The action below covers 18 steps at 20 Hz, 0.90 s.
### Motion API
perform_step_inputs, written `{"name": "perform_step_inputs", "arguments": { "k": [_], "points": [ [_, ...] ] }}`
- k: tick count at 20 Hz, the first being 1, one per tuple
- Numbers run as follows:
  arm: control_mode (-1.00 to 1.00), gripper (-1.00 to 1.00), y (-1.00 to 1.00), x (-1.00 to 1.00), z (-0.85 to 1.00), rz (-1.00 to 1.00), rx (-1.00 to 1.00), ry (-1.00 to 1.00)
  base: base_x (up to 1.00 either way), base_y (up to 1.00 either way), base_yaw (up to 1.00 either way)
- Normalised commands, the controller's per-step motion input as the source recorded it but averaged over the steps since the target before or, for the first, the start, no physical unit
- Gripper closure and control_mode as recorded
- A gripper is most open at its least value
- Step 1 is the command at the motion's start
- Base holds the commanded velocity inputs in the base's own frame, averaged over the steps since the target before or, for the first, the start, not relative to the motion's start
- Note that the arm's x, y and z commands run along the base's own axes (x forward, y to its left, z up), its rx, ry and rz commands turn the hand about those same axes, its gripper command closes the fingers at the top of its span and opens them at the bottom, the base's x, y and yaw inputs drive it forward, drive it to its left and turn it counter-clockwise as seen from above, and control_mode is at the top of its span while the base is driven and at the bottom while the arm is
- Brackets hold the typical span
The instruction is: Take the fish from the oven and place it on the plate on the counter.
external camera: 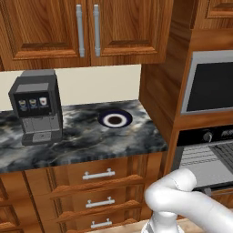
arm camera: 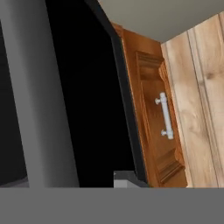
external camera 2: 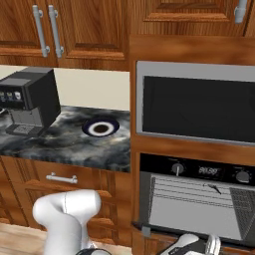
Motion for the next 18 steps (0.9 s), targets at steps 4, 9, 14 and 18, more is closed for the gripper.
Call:
{"name": "perform_step_inputs", "arguments": {
  "k": [4,9,14,18],
  "points": [
    [-1.00,1.00,0.00,-0.53,-1.00,0.00,0.00,0.27,0.00,0.00,0.00],
    [-1.00,1.00,-0.03,-0.57,-0.84,0.00,0.00,0.24,0.00,0.00,0.00],
    [-1.00,1.00,-0.12,-0.51,-0.07,0.00,0.00,0.02,0.00,0.00,0.00],
    [-1.00,1.00,-0.01,-0.34,0.33,0.00,0.00,0.00,0.00,0.00,0.00]
  ]
}}
